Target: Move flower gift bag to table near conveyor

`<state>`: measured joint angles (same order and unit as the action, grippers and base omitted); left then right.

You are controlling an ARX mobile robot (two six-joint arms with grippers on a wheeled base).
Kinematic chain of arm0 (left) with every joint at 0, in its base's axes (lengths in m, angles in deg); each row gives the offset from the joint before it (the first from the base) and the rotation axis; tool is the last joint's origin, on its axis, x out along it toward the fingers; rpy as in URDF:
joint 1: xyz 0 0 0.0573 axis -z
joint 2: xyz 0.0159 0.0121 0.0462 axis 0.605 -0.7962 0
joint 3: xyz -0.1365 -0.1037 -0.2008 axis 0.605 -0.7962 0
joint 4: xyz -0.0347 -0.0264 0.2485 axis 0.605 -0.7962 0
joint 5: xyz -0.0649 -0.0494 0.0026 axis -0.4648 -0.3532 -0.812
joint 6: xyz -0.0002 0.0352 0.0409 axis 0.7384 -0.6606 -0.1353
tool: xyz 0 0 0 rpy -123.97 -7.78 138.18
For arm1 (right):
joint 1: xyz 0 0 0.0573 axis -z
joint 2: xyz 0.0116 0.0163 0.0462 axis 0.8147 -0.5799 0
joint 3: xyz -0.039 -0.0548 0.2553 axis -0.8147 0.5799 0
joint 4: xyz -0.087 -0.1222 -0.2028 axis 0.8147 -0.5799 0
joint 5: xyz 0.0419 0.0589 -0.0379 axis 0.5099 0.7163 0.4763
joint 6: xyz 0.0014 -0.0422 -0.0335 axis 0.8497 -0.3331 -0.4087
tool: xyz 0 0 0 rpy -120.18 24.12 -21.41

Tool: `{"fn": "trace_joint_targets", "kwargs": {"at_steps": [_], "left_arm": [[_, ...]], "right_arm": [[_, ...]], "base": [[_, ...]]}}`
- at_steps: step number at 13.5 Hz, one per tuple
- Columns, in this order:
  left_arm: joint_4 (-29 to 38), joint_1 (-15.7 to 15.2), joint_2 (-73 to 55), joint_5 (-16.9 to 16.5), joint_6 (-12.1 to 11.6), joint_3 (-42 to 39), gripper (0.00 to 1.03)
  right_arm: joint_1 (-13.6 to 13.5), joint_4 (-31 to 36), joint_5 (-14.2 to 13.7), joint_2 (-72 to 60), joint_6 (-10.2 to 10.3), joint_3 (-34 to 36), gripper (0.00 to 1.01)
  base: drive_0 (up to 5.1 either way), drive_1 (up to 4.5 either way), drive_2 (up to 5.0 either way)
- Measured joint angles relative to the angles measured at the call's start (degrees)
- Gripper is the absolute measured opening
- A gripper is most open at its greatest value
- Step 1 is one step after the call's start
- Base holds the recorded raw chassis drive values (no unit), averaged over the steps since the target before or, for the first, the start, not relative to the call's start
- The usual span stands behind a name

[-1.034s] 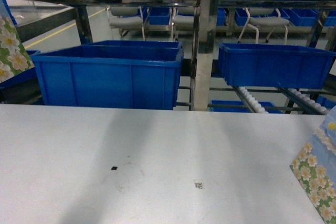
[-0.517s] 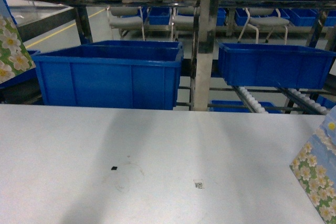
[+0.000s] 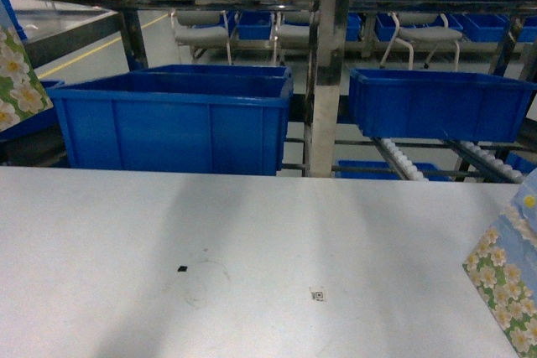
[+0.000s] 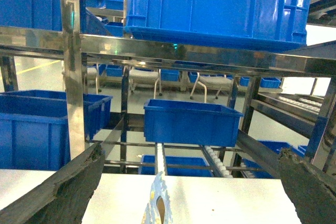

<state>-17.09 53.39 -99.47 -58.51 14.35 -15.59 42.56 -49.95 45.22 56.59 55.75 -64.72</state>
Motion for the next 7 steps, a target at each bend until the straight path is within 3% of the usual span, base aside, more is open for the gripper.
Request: {"fn": "trace_joint_targets", "kwargs": {"at_steps": [4, 7], "left_arm": [[15.98, 0.83, -17.68, 3.87, 2.36, -0.31, 0.02], [24.28, -2.16, -28.85, 3.50, 5.33, 2.97, 0.02]], "right_arm": [[0.00, 0.00, 0.00, 0.00, 0.00, 0.00, 0.98], [0.00, 0.00, 0.00, 0.00, 0.00, 0.00, 0.98]], "base": [[0.0, 0.00, 0.0], [0.0, 0.00, 0.0]]}}
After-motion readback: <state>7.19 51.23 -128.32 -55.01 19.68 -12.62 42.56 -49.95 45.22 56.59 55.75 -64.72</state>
